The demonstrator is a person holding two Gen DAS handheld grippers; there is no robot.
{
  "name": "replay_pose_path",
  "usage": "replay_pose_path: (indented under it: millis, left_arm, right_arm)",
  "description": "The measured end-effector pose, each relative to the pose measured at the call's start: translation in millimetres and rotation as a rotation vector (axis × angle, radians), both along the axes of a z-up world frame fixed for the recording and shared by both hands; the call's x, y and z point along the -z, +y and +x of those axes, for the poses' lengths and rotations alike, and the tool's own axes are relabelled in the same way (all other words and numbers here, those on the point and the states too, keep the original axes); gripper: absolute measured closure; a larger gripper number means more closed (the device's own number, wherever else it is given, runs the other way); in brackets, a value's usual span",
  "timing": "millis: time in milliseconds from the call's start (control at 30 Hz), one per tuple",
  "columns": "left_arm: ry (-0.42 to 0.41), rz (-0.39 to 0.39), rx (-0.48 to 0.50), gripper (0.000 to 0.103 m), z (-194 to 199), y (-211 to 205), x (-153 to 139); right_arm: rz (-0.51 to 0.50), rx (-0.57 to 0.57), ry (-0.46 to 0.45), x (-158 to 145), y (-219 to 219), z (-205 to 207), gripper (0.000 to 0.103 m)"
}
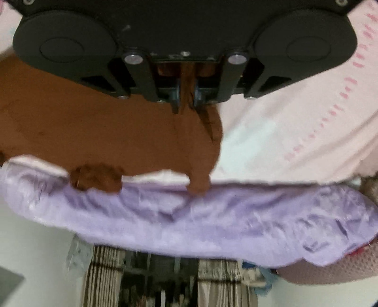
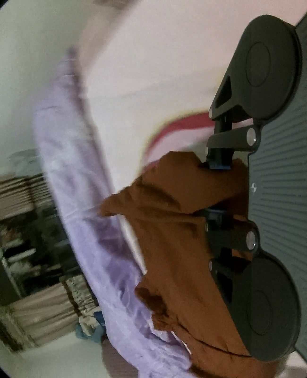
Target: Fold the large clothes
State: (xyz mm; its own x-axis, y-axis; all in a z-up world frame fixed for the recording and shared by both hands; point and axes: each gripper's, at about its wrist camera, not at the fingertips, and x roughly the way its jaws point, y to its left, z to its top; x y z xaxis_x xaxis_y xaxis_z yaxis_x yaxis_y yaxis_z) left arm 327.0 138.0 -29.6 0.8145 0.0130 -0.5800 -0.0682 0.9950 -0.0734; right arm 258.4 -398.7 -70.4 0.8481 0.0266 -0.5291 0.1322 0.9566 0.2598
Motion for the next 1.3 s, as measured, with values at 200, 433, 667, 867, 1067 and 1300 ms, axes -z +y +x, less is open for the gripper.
replay_pose_path:
  millis: [200,433,667,867,1067,1300]
  left_arm:
    - [-0.140,0.013,-0.025,0.098,-67.2,18.1,-67.6]
    - [0.033,0.044,0.027,0.098,-70.7,20.4,-5.3]
    - [0.037,0.096,0.008,0.070,-40.6,2.1,26.2]
    - [-0.033,0.093,0.027,0.039,-17.7,5.1,0.4]
    - [0.021,0.042,0.064,0.028,17.8,10.7,13.4]
    - [0.037,0.125,0.087,0.094,36.1,-7.0,23.7]
  right_arm:
    - [0.131,-0.033,-0.147,-61.3,-9.3,-70.4,0.079]
    - [0.169,0.062,0.005,-13.4,-15.4,-103.1,0.078]
    - [0.114,0.144,0.047,27.3,-8.8,-103.0,0.041]
    - [-0.026,0.185,-0.019,-5.2,-7.3,-100.7,0.029]
    - [-0.095,0.164,-0.052,-21.0,-4.5,-59.7,0.019]
    - [-0.109,0.042,0.043,-9.4,4.0,24.8,0.075]
